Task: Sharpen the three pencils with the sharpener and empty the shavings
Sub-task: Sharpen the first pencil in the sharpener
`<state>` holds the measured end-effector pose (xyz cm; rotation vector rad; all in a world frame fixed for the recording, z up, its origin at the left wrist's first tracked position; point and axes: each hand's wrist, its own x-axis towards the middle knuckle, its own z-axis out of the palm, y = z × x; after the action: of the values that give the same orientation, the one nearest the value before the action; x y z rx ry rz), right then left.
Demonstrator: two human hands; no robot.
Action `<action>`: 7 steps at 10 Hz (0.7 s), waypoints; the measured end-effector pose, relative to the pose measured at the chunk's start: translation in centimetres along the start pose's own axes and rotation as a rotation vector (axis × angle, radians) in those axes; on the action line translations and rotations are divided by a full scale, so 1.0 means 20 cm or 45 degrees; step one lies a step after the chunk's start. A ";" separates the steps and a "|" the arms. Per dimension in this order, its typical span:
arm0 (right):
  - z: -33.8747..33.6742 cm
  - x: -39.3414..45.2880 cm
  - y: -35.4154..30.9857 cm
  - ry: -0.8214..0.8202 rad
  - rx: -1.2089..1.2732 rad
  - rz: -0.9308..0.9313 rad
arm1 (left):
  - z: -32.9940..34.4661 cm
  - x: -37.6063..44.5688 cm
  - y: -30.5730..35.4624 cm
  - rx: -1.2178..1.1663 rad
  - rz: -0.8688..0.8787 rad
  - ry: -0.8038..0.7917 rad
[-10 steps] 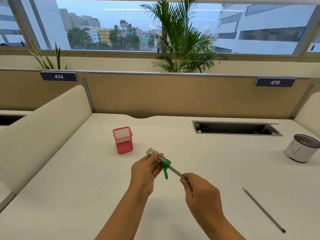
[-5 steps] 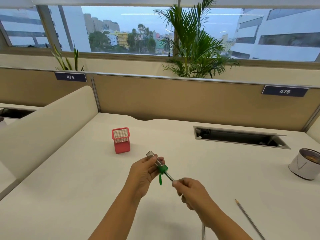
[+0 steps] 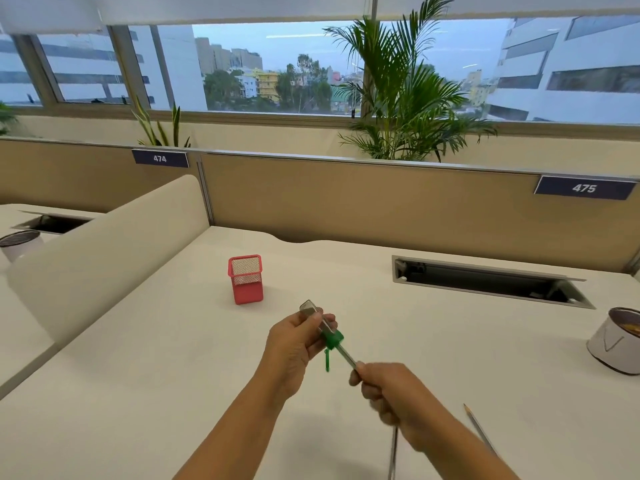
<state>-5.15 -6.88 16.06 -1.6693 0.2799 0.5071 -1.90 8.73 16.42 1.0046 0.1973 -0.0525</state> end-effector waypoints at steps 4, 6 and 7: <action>0.03 -0.01 0.03 0.367 -0.613 -0.697 | -0.02 -0.02 0.02 -0.101 -0.052 0.159; 0.01 0.03 0.11 0.807 -1.227 -1.167 | 0.01 -0.03 0.01 -0.117 -0.007 0.201; 0.05 -0.02 0.09 0.573 -0.967 -0.793 | 0.01 -0.04 0.01 -0.054 0.029 0.097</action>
<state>-6.39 -6.28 14.63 -2.4693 -0.1468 -0.2891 -2.61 8.63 16.76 0.9670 0.2557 0.0111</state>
